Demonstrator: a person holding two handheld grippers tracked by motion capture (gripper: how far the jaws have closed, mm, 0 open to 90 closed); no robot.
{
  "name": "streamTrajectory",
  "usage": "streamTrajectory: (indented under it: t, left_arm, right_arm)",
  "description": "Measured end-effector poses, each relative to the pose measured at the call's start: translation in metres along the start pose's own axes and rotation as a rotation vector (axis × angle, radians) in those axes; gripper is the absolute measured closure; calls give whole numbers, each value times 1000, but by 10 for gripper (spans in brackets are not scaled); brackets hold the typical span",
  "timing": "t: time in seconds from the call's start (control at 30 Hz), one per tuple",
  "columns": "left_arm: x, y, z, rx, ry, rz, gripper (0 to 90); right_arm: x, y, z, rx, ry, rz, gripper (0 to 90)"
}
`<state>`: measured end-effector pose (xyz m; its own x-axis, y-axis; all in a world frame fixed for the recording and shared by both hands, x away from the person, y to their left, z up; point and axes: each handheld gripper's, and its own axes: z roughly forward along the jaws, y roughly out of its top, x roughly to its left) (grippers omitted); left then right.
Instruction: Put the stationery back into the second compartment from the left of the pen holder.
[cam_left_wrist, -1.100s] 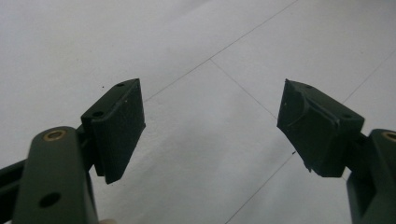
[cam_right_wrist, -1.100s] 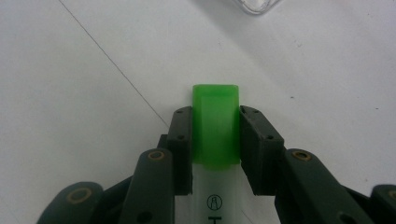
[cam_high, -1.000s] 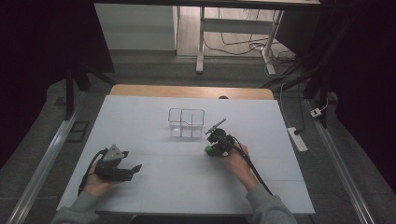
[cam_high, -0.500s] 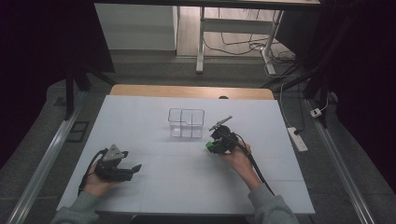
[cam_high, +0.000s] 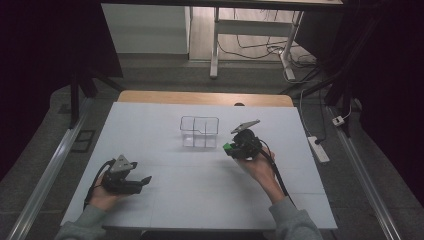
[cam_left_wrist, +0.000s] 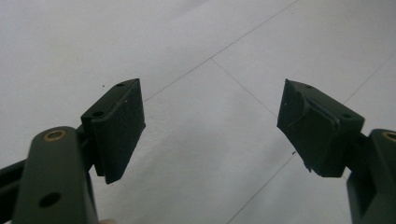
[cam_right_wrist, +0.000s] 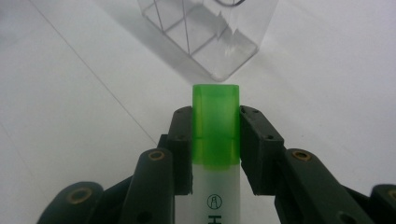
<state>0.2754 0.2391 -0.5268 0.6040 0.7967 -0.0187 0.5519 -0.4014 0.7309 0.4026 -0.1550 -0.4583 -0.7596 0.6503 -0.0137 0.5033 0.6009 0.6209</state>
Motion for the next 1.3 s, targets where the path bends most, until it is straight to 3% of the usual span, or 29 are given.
streamTrajectory:
  t: [0.47, 0.73, 1.3]
  left_arm:
    - [0, 0, 0, 3, 1, 7, 224]
    - [0, 0, 1, 4, 3, 6, 224]
    - [0, 0, 1, -1, 1, 1, 224]
  right_arm:
    - [-3, 4, -24, -104, 2, 22, 662]
    - [-2, 5, -37, -199, 8, 21, 662]
    - [0, 9, -51, -299, 18, 4, 662]
